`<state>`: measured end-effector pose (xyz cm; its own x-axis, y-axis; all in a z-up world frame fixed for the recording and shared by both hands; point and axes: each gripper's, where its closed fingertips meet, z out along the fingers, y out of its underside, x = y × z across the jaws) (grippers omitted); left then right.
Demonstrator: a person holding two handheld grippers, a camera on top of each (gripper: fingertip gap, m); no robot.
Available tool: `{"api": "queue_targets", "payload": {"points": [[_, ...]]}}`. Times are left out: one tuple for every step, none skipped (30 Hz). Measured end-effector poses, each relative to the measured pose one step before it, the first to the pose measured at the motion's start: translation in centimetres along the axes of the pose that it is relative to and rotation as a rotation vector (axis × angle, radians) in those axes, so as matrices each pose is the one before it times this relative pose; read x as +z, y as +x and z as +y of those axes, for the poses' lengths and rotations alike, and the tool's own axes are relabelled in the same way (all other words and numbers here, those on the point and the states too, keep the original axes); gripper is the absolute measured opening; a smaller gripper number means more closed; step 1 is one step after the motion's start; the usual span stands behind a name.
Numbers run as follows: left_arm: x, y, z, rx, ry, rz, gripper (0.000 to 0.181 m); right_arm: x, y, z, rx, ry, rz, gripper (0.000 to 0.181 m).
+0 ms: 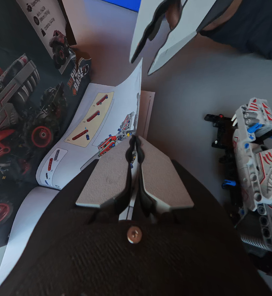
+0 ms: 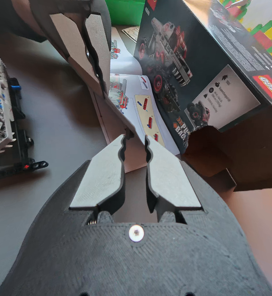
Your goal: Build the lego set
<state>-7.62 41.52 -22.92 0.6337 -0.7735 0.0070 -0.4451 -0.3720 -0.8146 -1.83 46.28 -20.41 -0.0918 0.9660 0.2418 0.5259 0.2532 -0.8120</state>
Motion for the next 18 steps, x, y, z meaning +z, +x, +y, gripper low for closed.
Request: {"api": "queue_targets", "payload": {"points": [[0.008,-0.010,-0.002,-0.0071,0.0061,0.0049,0.000,-0.329,-0.105,0.063,0.0014,0.0145,-0.0094,0.020],[0.014,0.033,0.032,-0.0054,0.0018,0.0071,0.000,-0.226,-0.138,0.090,-0.0052,0.0093,-0.0062,0.019],[0.016,0.008,0.031,-0.0037,0.0018,0.0042,0.000,-0.111,-0.026,0.139,-0.0090,0.0005,0.0051,0.018],[0.020,0.026,0.008,-0.0029,0.0028,0.0039,0.000,-0.025,0.141,0.135,-0.0120,-0.0053,0.0187,0.017],[0.018,0.026,0.014,-0.0014,0.0023,0.0036,0.000,0.016,0.056,-0.040,-0.0150,-0.0001,0.0159,0.016],[0.009,0.035,0.013,0.0001,0.0017,0.0040,0.000,0.054,-0.104,-0.200,-0.0137,0.0071,0.0053,0.015],[-0.005,0.008,-0.008,0.0003,0.0038,0.0019,0.000,0.044,-0.133,-0.271,-0.0103,0.0085,0.0021,0.014],[-0.018,0.015,-0.008,-0.0005,0.0034,0.0014,0.000,0.017,-0.132,-0.284,-0.0117,0.0092,0.0027,0.013],[-0.019,0.006,0.024,-0.0028,-0.0002,0.0024,0.000,-0.014,-0.160,-0.248,-0.0153,0.0085,0.0009,0.012],[-0.027,-0.001,0.031,-0.0031,-0.0004,0.0022,0.000,-0.023,-0.127,-0.098,-0.0137,0.0024,0.0013,0.012],[-0.032,-0.003,-0.006,-0.0016,0.0028,0.0016,0.000,0.001,-0.004,0.028,-0.0078,-0.0037,0.0053,0.013],[-0.007,0.034,0.015,-0.0004,0.0001,0.0031,0.000,-0.010,0.261,0.012,-0.0027,-0.0020,0.0192,0.016],[0.017,0.006,0.037,-0.0014,-0.0028,0.0016,0.000,-0.042,0.379,-0.063,-0.0005,0.0032,0.0236,0.021],[0.010,-0.004,0.022,-0.0024,-0.0006,0.0002,0.000,-0.048,0.092,-0.113,0.0024,0.0059,0.0031,0.020],[-0.003,-0.006,-0.001,-0.0022,0.0001,0.0005,0.000,-0.048,-0.121,-0.122,0.0050,0.0063,-0.0103,0.016],[-0.002,0.020,0.004,-0.0002,-0.0003,0.0013,0.000,-0.030,-0.056,-0.070,0.0009,0.0044,-0.0028,0.014],[-0.025,-0.007,-0.013,-0.0007,0.0006,-0.0006,0.000,0.003,-0.025,0.014,-0.0049,-0.0017,0.0018,0.014],[-0.025,-0.001,-0.035,-0.0013,0.0016,0.0005,0.000,0.044,-0.043,0.050,-0.0047,-0.0048,0.0001,0.014]]}}
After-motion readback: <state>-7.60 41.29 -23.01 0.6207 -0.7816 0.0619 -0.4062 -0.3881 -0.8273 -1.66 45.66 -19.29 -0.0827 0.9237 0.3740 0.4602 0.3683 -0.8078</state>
